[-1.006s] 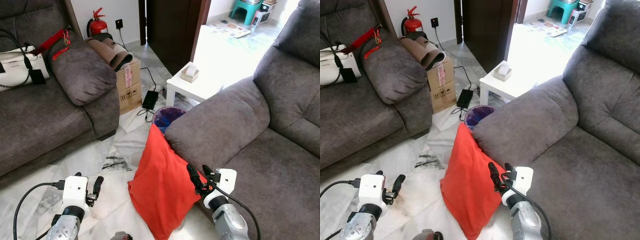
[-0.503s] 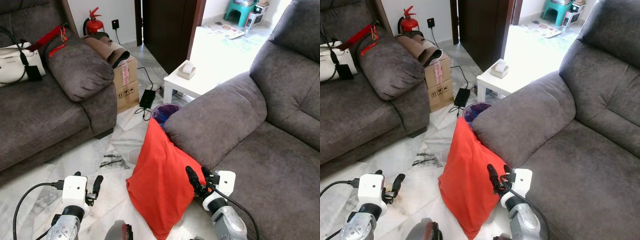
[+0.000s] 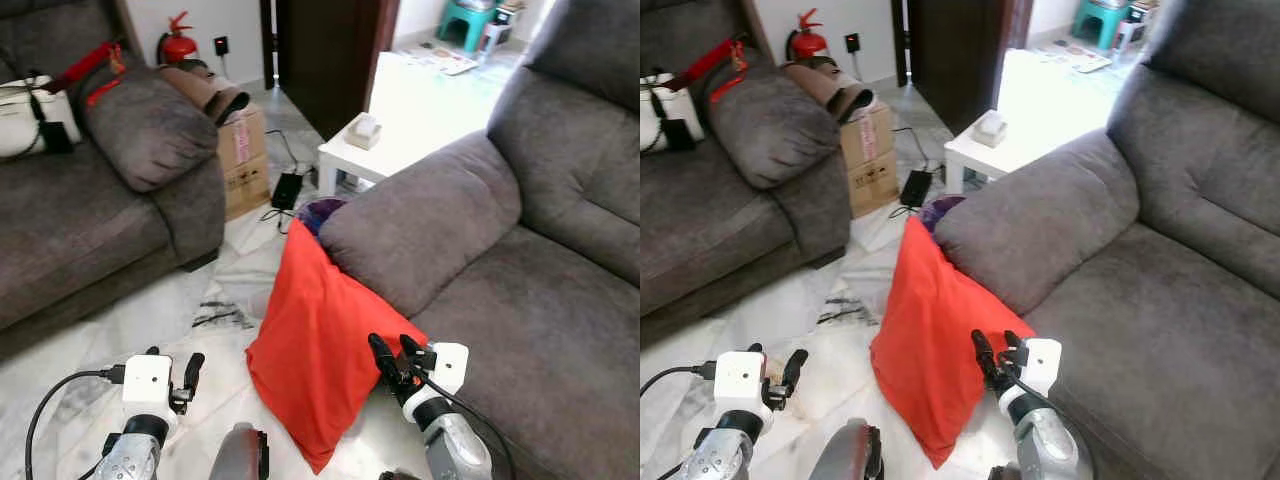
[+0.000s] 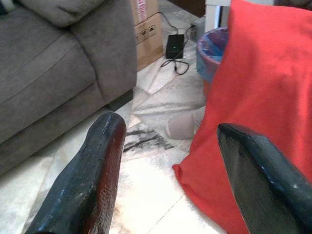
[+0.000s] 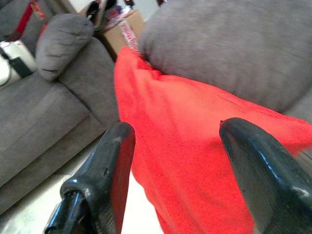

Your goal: Move the pillow to the sofa from floor

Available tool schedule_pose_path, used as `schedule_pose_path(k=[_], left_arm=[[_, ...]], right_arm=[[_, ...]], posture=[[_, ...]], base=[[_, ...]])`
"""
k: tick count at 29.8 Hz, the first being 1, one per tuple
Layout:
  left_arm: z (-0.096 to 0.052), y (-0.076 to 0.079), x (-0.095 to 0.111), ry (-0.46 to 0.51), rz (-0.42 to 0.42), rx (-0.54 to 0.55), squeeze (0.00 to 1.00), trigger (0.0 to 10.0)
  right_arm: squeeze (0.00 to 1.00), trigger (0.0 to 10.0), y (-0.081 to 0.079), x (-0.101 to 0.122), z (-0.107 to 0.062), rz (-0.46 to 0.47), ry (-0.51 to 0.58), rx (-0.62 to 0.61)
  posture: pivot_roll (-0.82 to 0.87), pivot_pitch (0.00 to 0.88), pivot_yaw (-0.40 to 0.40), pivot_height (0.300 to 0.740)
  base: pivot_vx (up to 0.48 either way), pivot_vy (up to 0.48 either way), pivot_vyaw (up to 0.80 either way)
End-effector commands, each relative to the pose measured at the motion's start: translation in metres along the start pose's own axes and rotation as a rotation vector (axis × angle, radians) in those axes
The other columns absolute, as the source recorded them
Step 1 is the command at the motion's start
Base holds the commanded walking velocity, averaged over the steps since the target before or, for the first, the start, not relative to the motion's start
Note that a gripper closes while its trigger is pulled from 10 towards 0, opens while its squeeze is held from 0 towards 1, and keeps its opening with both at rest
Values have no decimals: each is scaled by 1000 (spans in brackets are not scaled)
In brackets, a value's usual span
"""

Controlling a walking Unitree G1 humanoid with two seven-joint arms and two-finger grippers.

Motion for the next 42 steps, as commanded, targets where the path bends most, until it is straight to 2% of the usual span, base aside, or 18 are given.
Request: schedule_pose_path(k=[1,9,18,25,35,38,42], left_arm=[[-4,-5,-5,-22,-1,16,0,10000],[-8,-9,-11,-45,6,30,0,10000],[-6,-8,-8,-36,9,21,0,10000],[-6,-7,-8,-41,8,12,0,10000],[-6,-7,-7,-36,11,13,0,10000],[-6,-7,-7,-37,11,11,0,10000],[-6,-6,-7,-36,11,7,0,10000]], right_arm=[[0,10000,0,0,-1,-5,2,-2],[0,10000,1,2,-2,16,26,-15],[0,10000,-2,-4,-1,-10,-19,-12],[0,10000,3,1,-1,59,23,-65],[0,10000,-1,-4,2,42,-25,-38],[0,10000,1,0,0,41,11,-45],[0,10000,2,-1,0,41,4,-50]], posture=[[93,188,-10,636],[92,188,-6,636],[95,189,-1,627],[98,192,1,627],[100,191,-1,617],[99,190,0,607],[98,189,-1,607]], base=[[0,0,0],[0,0,0],[0,0,0],[0,0,0],[0,0,0],[0,0,0],[0,0,0]])
Point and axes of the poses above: a point about 5 cm out from each wrist's last joint towards the gripper, its own z axis pointing out of the wrist towards the gripper, its own x axis along the axis of the wrist's last joint, y = z × x, the point moved 2 cm from there along z, pointing out of the wrist towards the gripper, and after that the axes turned 10 degrees about -z, right-handed, at the moved point
